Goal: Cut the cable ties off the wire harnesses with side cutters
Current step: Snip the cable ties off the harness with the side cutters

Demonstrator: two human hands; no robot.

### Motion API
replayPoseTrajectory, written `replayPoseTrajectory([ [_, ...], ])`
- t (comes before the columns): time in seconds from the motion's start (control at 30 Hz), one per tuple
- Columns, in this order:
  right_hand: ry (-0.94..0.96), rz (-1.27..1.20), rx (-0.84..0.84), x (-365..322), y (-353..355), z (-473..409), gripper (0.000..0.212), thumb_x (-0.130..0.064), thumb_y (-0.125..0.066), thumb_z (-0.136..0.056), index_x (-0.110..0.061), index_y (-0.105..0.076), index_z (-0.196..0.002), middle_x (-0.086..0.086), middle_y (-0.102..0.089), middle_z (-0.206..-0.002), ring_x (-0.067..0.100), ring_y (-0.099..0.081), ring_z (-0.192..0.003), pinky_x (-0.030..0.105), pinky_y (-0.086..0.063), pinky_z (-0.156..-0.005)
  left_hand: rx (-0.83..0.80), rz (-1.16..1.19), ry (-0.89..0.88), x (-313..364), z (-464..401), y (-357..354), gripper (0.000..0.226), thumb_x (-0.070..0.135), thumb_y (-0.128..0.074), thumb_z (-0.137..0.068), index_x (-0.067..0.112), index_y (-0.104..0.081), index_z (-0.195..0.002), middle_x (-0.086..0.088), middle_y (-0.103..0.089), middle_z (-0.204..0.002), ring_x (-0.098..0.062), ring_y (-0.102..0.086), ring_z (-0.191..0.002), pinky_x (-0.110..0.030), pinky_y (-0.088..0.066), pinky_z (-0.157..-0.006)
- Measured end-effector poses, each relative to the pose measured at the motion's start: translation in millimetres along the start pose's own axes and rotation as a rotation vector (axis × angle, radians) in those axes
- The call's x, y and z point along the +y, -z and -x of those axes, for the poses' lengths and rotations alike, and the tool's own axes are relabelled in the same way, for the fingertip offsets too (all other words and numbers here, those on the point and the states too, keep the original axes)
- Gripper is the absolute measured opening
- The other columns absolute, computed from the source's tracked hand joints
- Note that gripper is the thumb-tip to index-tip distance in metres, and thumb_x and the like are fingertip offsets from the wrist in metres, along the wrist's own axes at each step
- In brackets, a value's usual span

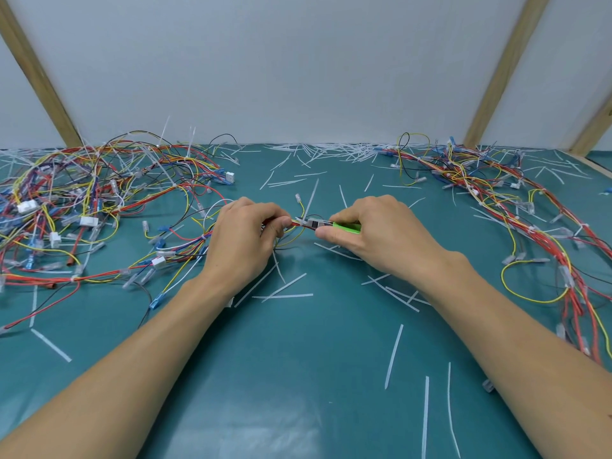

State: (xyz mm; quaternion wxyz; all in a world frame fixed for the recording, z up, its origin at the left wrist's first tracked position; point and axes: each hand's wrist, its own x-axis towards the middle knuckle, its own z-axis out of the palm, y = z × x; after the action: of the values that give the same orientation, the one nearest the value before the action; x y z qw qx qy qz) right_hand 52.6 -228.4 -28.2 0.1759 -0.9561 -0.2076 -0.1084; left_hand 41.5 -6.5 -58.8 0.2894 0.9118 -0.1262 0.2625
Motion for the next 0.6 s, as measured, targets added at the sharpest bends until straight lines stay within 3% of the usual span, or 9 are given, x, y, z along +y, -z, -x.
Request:
replayPoseTrajectory([
  [0.13, -0.008, -0.028, -0.033, 1.3, -0.5, 0.4, 0.047, -0.069, -0.057, -0.092, -0.027, -0.078, -0.090, 0.007, -0.052, -0.059, 0.022, -0.051, -0.065, 0.036, -0.039, -0.055, -0.003, 0.000, 0.000, 0.5, 0.3, 0.1, 0.012, 0.025, -0.065, -0.096, 0.022, -0.075, -0.090, 0.009, -0.068, -0.073, -0.020, -0.050, -0.079, -0.031, -0.029, -0.071],
  [0.33, -0.053, -0.057, -0.078, 2.7, -4.3, 1.3, 0.044, -0.072, -0.056, -0.090, -0.034, -0.077, -0.091, -0.002, -0.058, -0.061, 0.016, -0.054, -0.064, 0.033, -0.036, -0.052, -0.030, 0.000, -0.005, -0.4, 0.6, -1.3, 0.013, 0.025, -0.065, -0.096, 0.022, -0.075, -0.090, 0.006, -0.068, -0.072, -0.020, -0.049, -0.079, -0.031, -0.031, -0.073],
  [0.6, -0.072, -0.055, -0.129, 3.0, -5.9, 1.2, 0.047, -0.074, -0.052, -0.091, -0.033, -0.075, -0.089, 0.000, -0.062, -0.066, 0.019, -0.057, -0.066, 0.033, -0.038, -0.052, -0.043, 0.013, -0.010, -1.2, 0.5, -2.6, 0.012, 0.023, -0.067, -0.095, 0.023, -0.075, -0.088, 0.005, -0.065, -0.070, -0.023, -0.051, -0.078, -0.036, -0.038, -0.074],
])
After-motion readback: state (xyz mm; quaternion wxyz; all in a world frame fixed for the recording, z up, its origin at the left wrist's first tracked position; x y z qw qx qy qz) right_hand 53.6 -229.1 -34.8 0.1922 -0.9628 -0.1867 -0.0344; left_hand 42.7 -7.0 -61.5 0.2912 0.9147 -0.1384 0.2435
